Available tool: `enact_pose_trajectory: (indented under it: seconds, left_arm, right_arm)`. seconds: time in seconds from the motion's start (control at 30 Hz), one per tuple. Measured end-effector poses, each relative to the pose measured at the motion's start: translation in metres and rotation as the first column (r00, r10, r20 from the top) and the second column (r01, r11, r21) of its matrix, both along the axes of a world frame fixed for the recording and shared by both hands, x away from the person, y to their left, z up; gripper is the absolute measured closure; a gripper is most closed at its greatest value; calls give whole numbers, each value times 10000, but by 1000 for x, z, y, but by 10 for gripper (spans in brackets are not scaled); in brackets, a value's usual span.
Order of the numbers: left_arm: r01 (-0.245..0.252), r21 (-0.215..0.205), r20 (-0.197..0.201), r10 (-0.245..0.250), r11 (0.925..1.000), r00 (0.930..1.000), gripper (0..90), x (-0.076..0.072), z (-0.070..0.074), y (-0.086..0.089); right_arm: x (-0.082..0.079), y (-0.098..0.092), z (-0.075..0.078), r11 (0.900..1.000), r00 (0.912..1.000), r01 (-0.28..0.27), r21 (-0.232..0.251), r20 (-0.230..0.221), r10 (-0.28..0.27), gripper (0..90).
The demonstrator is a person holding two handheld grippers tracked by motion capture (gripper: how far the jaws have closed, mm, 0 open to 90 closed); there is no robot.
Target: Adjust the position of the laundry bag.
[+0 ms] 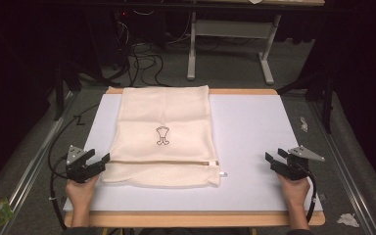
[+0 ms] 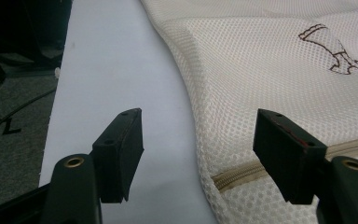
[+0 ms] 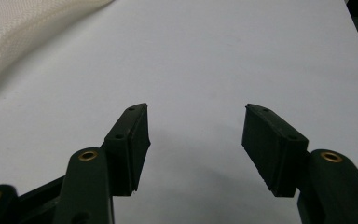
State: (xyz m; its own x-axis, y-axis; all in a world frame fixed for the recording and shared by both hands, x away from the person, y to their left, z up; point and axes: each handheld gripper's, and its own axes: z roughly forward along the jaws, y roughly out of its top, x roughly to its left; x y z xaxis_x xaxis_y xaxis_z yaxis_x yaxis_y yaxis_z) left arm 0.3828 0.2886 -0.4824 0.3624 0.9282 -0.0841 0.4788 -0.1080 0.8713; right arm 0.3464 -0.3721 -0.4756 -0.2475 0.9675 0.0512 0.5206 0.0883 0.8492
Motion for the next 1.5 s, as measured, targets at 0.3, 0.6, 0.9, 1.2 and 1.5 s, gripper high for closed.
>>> enact_pose_trajectory:
  seconds: [0.3,0.6,0.9,1.2,1.5]
  left_arm:
    - [31,19,-91,-31,10000,10000,344,1,0,0]
    - [74,-148,-187,-77,9999,9998,353,2,0,3]
    - [-8,-349,-157,2,9994,9999,348,2,1,5]
    - [-22,-19,-318,22,10000,9995,354,4,2,0]
    - [22,-80,-816,-28,10000,9967,373,13,11,-8]
  right_arm:
    - [0,1,0,9999,10000,53,-101,-36,-54,419]
    - [1,1,0,10000,9999,-39,-60,-151,38,420]
    - [1,0,1,9999,9998,-125,81,-174,127,468]
    - [1,-1,1,9978,9992,-277,602,-260,293,568]
    - [7,10,12,9937,9964,-598,946,-535,650,579]
